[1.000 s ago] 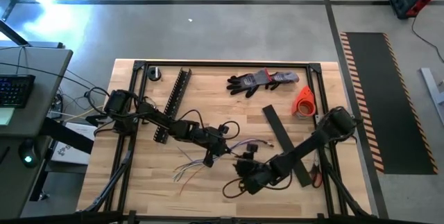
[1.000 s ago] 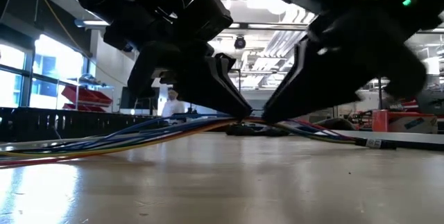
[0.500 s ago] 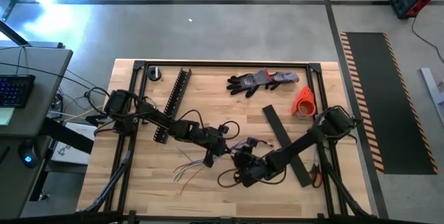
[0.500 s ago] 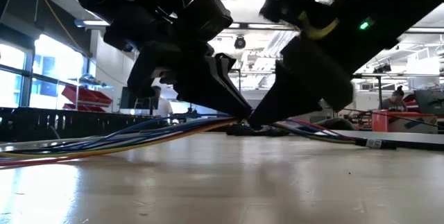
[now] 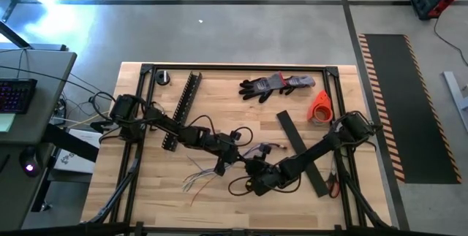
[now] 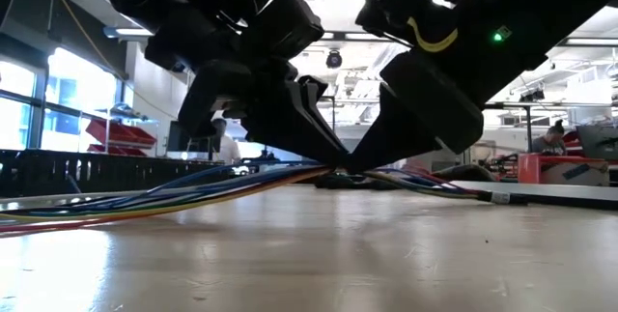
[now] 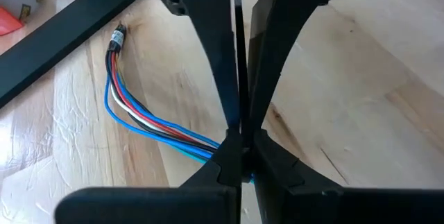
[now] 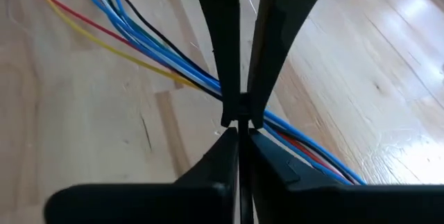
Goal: Ziptie cables
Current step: Wrap the cables wires with the black zip tie
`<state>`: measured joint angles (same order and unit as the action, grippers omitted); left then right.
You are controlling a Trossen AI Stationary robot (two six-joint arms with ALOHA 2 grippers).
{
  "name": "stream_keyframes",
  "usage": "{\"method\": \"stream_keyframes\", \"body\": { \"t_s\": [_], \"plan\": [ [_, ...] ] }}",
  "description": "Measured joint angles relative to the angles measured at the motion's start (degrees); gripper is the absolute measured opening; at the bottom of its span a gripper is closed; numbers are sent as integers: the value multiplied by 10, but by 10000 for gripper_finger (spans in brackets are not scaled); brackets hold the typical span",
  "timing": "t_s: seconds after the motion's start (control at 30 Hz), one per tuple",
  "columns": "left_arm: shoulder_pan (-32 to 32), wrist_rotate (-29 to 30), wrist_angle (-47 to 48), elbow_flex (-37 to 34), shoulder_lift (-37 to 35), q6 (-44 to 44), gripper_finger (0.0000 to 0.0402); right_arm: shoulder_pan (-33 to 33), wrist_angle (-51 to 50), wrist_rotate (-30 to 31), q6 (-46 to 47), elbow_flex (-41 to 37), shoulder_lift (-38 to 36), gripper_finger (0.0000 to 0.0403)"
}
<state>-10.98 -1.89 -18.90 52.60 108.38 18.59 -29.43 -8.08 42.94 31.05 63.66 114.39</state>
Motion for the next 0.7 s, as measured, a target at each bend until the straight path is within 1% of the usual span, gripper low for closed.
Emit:
{"method": "stream_keyframes", "body": {
  "t_s": [0.07,0.23,0.37,0.5,0.7],
  "plan": [
    [0,0,3,0,0,0,0,-2,0,0,1,0,0,4],
    [4,3,12,-1,0,0,0,-16,-7,3,26,0,0,1],
    [7,3,17,-1,0,1,0,-39,-50,2,92,1,0,0],
    [9,5,35,-4,0,5,0,-77,-105,-14,168,0,0,1],
    [9,8,41,-4,0,2,0,-118,-178,-16,274,0,-4,1]
  ]
}}
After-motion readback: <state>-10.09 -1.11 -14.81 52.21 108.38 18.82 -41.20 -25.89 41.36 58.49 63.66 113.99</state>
